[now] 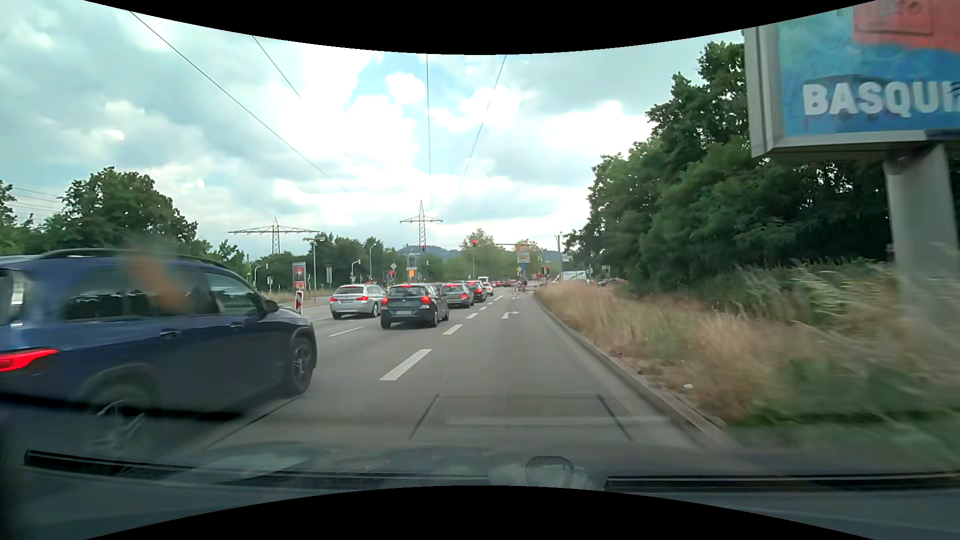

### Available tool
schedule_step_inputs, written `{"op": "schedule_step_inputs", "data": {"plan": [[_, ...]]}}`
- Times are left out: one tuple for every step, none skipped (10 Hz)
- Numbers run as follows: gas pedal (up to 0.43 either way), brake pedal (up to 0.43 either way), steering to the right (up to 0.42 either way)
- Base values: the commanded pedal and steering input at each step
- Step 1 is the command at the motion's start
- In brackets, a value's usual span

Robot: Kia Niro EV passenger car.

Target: Follow the waypoints while adhering to traffic rules and regulations

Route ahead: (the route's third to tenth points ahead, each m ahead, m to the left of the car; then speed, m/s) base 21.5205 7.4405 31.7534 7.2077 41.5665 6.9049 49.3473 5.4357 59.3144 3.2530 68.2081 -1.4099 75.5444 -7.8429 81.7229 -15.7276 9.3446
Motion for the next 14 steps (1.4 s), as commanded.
{"op": "schedule_step_inputs", "data": {"plan": [[0.000,0.000,-0.001],[0.000,0.000,0.000],[0.000,0.006,-0.001],[0.000,0.049,-0.001],[0.000,0.079,-0.001],[0.000,0.098,-0.001],[0.000,0.110,-0.001],[0.000,0.116,-0.001],[0.000,0.116,-0.001],[0.000,0.116,-0.001],[0.000,0.122,-0.001],[0.000,0.116,-0.001],[0.000,0.122,-0.001],[0.000,0.116,-0.001]]}}
